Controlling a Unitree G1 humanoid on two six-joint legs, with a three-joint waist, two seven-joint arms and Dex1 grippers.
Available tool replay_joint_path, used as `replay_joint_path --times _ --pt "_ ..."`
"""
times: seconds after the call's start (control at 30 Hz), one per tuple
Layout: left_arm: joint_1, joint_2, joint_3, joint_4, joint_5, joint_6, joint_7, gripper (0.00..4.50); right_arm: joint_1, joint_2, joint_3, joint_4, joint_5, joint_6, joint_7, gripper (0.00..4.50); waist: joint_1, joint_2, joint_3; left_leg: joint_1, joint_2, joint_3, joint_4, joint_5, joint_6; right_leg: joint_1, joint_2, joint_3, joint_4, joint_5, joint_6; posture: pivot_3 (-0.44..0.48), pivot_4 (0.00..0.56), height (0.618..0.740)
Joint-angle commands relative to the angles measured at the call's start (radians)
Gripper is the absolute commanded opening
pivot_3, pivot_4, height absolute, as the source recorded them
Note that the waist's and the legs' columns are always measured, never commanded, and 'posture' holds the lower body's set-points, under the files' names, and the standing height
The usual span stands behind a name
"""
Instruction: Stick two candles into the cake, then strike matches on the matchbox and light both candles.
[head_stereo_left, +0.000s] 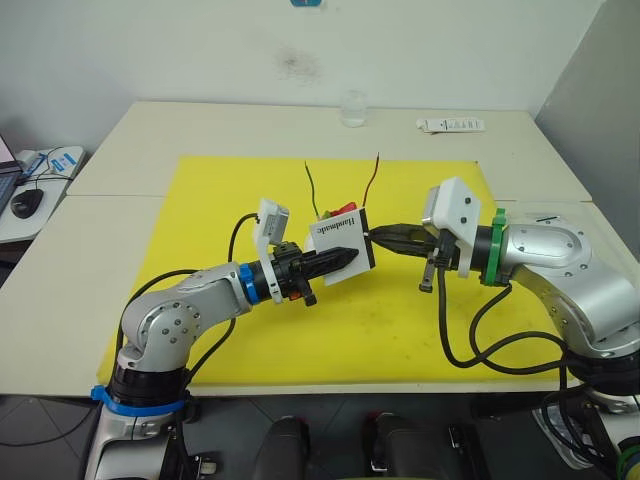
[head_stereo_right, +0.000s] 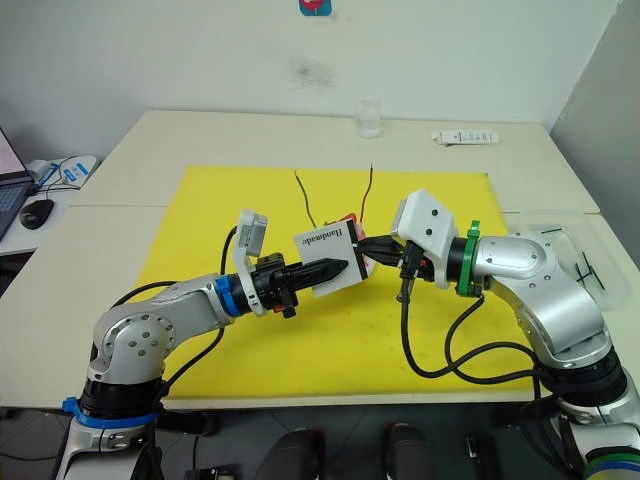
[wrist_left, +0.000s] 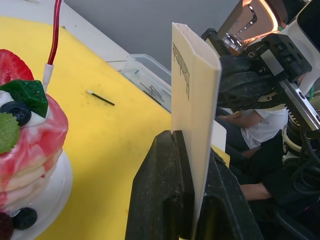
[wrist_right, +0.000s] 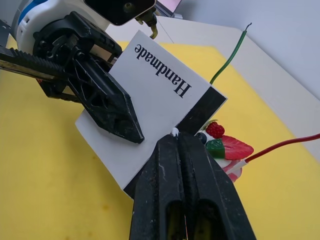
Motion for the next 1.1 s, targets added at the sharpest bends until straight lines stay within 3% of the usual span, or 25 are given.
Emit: replay_joint_path --times 0.03,0.37,0.5,0.57,0.63,0.73,0.87,1.1 --pt "-0.015 -0.006 0.021 -0.031 -0.024 0.000 -0.012 0.00 -0.021 0.006 0.002 -0.004 -0.017 -0.020 -0.006 0.06 0.000 0.000 0.000 0.000 0.000 0.000 0.000 0.000 0.000 0.000 0.000 0.000 0.000 0.000 0.000 0.000 0.150 0.740" --pt "-0.019 -0.008 0.031 -0.031 -0.028 0.000 -0.019 0.00 -0.006 0.006 0.043 -0.004 -0.044 -0.049 0.028 0.06 0.000 0.000 0.000 0.000 0.000 0.000 0.000 0.000 0.000 0.000 0.000 0.000 0.000 0.000 0.000 0.000 0.150 0.740" --pt "-0.064 -0.022 0.060 0.008 -0.040 -0.007 -0.014 0.00 0.179 -0.322 0.195 -0.141 -0.082 -0.112 0.353 0.06 0.020 -0.001 0.000 -0.001 -0.001 -0.002 0.000 0.000 0.000 0.001 0.000 -0.003 -0.001 -0.001 0.000 0.000 0.150 0.740" --pt "-0.094 -0.030 0.086 0.039 -0.054 -0.001 -0.001 0.00 0.276 -0.455 0.098 -0.158 -0.026 -0.141 0.440 0.06 0.025 0.000 0.001 -0.003 -0.002 -0.003 0.001 -0.001 0.001 0.001 0.000 -0.005 -0.002 -0.003 0.001 0.000 0.150 0.740" --pt "-0.107 -0.025 0.104 0.061 -0.053 0.001 -0.006 0.00 0.273 -0.487 -0.031 -0.130 0.067 -0.094 0.452 0.06 0.016 0.001 0.001 -0.003 -0.003 0.001 0.002 -0.001 0.002 0.000 0.000 -0.001 -0.001 -0.002 0.003 0.000 0.150 0.740" --pt "-0.087 -0.015 0.108 0.056 -0.050 0.008 -0.022 0.00 0.089 -0.417 -0.116 -0.044 0.174 0.022 0.376 0.06 -0.010 0.000 0.001 0.004 -0.001 0.004 0.003 -0.001 0.002 0.002 -0.002 0.001 -0.001 0.003 0.003 0.000 0.150 0.740" --pt "-0.061 -0.017 0.089 0.035 -0.050 0.018 -0.037 0.00 -0.075 -0.300 -0.117 0.047 0.150 0.037 0.275 0.06 -0.014 -0.001 0.001 0.005 0.000 -0.003 0.002 -0.001 0.002 0.002 0.000 -0.002 0.000 0.004 -0.003 0.000 0.150 0.740" --pt "-0.071 -0.039 0.082 0.029 -0.064 0.030 -0.027 0.00 -0.098 -0.145 -0.052 0.041 0.022 -0.081 0.149 0.06 0.000 -0.001 0.001 0.000 -0.001 0.000 0.002 0.000 0.001 0.000 0.002 0.001 0.000 0.003 0.002 0.000 0.150 0.740"
